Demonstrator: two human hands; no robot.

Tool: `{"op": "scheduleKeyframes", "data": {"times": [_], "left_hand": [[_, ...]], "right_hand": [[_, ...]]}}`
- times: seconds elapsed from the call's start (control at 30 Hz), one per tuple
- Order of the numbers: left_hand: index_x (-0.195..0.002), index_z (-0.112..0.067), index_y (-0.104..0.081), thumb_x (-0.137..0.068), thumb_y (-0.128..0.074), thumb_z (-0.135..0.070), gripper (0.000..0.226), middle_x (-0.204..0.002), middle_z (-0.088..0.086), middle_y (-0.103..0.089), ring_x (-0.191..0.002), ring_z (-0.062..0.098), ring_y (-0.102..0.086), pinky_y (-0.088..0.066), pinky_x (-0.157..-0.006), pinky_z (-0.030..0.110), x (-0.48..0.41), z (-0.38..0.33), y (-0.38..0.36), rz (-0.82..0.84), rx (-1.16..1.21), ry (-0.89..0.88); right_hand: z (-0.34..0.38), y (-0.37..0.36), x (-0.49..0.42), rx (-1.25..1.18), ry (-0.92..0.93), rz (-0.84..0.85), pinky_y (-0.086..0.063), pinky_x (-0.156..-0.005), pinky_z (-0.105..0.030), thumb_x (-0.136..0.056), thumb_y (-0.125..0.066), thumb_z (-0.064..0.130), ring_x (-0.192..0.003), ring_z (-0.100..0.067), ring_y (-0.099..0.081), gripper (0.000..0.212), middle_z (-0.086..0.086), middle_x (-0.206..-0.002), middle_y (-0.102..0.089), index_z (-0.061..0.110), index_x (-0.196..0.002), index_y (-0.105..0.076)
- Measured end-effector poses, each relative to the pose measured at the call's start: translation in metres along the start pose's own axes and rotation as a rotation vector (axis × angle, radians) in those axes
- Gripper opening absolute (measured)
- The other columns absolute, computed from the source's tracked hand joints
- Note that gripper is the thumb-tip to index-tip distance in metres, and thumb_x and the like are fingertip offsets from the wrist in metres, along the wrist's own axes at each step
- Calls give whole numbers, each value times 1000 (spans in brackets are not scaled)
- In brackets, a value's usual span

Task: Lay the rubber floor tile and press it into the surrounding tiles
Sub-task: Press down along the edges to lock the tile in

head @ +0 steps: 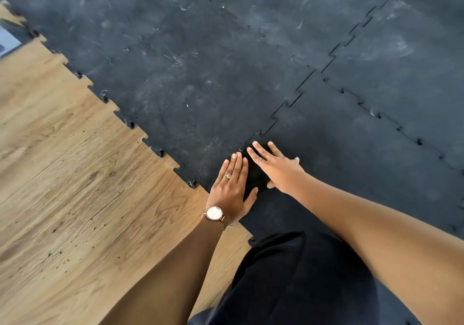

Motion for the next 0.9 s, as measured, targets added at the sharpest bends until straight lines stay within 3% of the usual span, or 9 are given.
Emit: {"op": "scheduleKeyframes", "data": {"times": [0.13,0.23,0.43,0.57,0.63,0.73,0.9], "left_hand": [[-147,3,-29,-98,-26,-45,68,-156,21,-24,-147,30,-17,-14,-121,41,9,4,1,-52,28,97],[-147,4,-28,-99,-26,-42,67,-156,21,-23,-147,32,-19,-20,-120,43,24,8,0,-77,64,186],[-146,3,-33,-98,-25,-44,67,-151,23,-34,-141,35,-32,-31,-116,44,26,8,0,-77,-27,125],[-143,-4,-43,-95,-22,-46,67,-139,30,-47,-127,43,-49,-47,-99,48,14,5,-1,-7,-167,-30],[-136,-6,-51,-91,-27,-43,64,-131,33,-53,-119,46,-55,-52,-92,49,7,5,-1,29,-159,-7],[-132,-5,-50,-90,-33,-38,56,-130,35,-53,-120,47,-54,-52,-92,51,5,-1,-1,72,-92,53],[-122,-8,-42,-78,-67,-35,57,-123,32,-60,-113,43,-61,-56,-86,49,0,1,4,119,-46,108]], "right_hand": [[1,2,2,71,-34,-20,-43,-98,-64,-90,-68,22,-150,-27,11,108,9,-160,24,26,-153,20],[0,4,3,96,-81,-31,-40,-99,-66,-88,-71,23,-150,-28,8,114,11,-160,23,23,-152,23],[9,17,-6,226,-85,-90,-30,-103,-71,-80,-79,22,-150,-30,4,123,9,-160,25,20,-153,20],[7,17,-10,229,-54,-61,-30,-104,-70,-79,-80,26,-150,-28,6,126,10,-159,27,21,-152,22],[6,16,-9,223,-60,-70,-30,-104,-69,-84,-74,23,-150,-28,6,118,10,-159,27,21,-153,22],[7,20,-7,259,-57,-91,-34,-102,-68,-88,-70,25,-150,-29,4,113,8,-160,26,20,-153,22],[15,25,-3,398,-62,-118,-41,-99,-64,-90,-66,27,-149,-35,-9,107,-1,-162,22,12,-153,19]]}}
Point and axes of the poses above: each hand's wrist, its own x-axis away from the middle knuckle, its own y-axis out of the back of the hand, z = x × y, the point moved 9 cm from there along -x, towards the middle knuckle
